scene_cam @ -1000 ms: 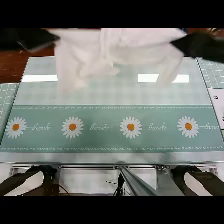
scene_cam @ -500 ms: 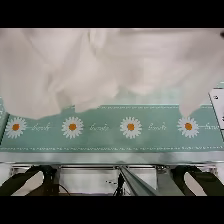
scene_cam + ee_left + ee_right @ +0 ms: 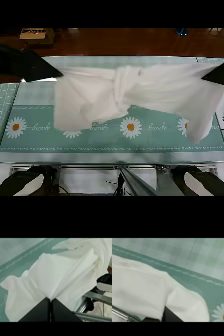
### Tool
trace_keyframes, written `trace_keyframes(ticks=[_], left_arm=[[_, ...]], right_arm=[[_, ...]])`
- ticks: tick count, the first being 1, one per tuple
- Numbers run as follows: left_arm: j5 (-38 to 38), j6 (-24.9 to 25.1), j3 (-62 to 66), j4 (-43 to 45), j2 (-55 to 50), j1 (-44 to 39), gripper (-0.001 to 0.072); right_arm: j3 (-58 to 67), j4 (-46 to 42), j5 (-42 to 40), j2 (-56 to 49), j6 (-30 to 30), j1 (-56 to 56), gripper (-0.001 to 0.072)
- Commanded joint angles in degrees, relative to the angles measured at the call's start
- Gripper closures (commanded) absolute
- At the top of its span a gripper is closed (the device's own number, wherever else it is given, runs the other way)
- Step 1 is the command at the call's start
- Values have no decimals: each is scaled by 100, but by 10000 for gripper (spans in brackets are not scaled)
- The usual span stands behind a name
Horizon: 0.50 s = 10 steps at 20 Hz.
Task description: Fold the shirts.
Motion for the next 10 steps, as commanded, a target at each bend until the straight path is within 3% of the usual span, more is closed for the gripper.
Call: trace_keyframes(ticks=[1,5,10], left_arm=[[885,385,-1484,157,-286,-476,689],[1552,706,-2463,155,-848,-474,689],[2100,726,-2564,68,-1814,-474,689]], right_arm=[[7,232,146,-870,-146,2,674],[7,195,144,-2085,-343,0,674],[7,216,164,-3412,-428,2,674]])
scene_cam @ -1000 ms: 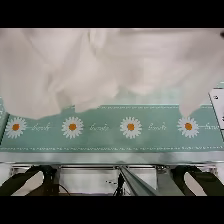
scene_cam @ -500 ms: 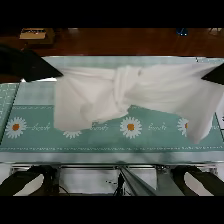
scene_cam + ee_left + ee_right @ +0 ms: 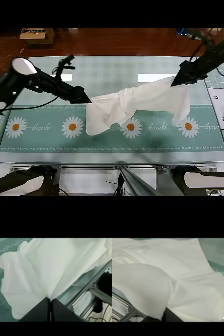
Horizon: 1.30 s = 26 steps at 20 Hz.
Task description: Fold the shirts.
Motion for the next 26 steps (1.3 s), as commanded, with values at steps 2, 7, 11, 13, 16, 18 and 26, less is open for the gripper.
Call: trace_keyframes(ticks=[2,7,11,13,16,18,26], left_arm=[[391,83,-166,-98,-881,-20,689],[721,85,-166,-452,-1456,-20,689],[1130,87,-166,-608,-1622,-20,688],[1086,243,-129,-608,-1617,-9,555],[442,227,131,-599,-1600,157,237],[-131,175,378,-562,-1464,483,238],[-896,-610,-734,1534,131,1322,100]], right_arm=[[7,37,50,-1099,-61,2,674],[7,22,-396,-1836,-76,2,674],[9,31,-1169,-1965,-98,0,663],[9,83,-1298,-1963,-118,-2,406],[98,142,-686,-1856,-315,-31,278],[179,37,-448,-1558,-282,-175,278],[-424,-839,-800,243,-208,-1856,269]])
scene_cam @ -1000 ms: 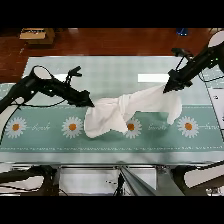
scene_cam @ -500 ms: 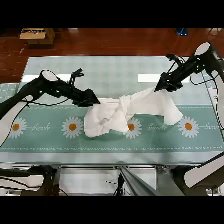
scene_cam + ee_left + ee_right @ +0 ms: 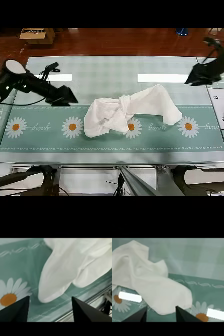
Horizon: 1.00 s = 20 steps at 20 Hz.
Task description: Fold the shirts.
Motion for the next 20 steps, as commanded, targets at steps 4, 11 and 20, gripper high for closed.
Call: trace_keyframes(ticks=[4,11,20], left_arm=[[345,-146,-2000,175,557,-212,98],[2081,-103,-2503,-581,282,-1196,31],[1895,723,-2352,-1534,-612,-1447,688]], right_arm=[[-1425,273,-348,927,-173,-1034,217],[-2785,334,-1231,1327,-448,-1051,188],[-2935,282,-1342,1331,-527,-1296,171]])
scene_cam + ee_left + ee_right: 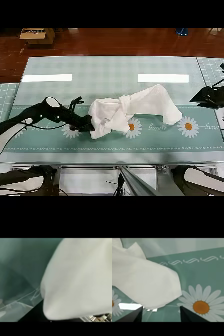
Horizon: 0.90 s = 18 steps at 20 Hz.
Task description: Fold the shirts.
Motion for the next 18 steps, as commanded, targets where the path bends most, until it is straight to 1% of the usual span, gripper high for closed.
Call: trace_keyframes(ticks=[1,2,3,6,8,10,12,18], left_arm=[[-229,402,76,-232,-90,-33,688],[-271,404,105,-232,-52,-33,688],[-286,420,120,-232,-7,-33,688],[-330,422,181,-208,136,-33,688],[-450,433,262,-208,221,-33,688],[-595,463,380,-210,332,-33,689],[-680,463,527,-210,455,-33,689],[-831,459,988,-212,527,-33,688]], right_arm=[[-197,7,-35,7,-42,-269,171],[-372,127,-35,7,-96,-356,167],[-590,345,-46,7,-199,-413,123],[-1342,935,-422,7,-557,-302,121],[-1727,960,-916,7,-671,-87,120],[-1910,920,-1436,7,-597,-15,120],[-1917,942,-1733,4,-422,-116,120],[-2081,1027,-1967,-428,-343,85,122]])
